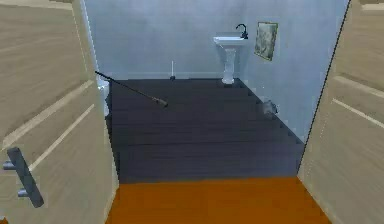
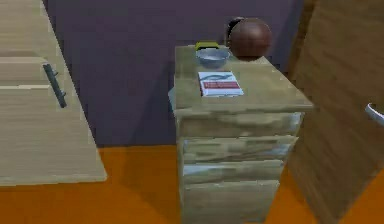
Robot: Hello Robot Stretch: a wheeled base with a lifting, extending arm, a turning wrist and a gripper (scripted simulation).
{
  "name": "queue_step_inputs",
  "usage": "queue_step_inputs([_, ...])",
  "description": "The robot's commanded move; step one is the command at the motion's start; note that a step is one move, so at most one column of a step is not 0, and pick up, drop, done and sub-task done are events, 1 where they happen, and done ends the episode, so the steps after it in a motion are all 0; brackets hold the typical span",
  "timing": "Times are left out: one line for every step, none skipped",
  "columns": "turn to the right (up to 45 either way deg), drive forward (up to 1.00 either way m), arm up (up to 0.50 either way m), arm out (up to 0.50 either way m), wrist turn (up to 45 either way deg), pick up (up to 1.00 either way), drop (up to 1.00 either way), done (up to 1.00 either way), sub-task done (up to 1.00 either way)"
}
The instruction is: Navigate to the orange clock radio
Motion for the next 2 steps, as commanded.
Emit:
queue_step_inputs([45.0, 0.00, 0.00, 0.00, 0.0, 0.00, 0.00, 0.00, 0.00])
queue_step_inputs([0.0, 0.40, 0.00, 0.00, 0.0, 0.00, 0.00, 0.00, 0.00])
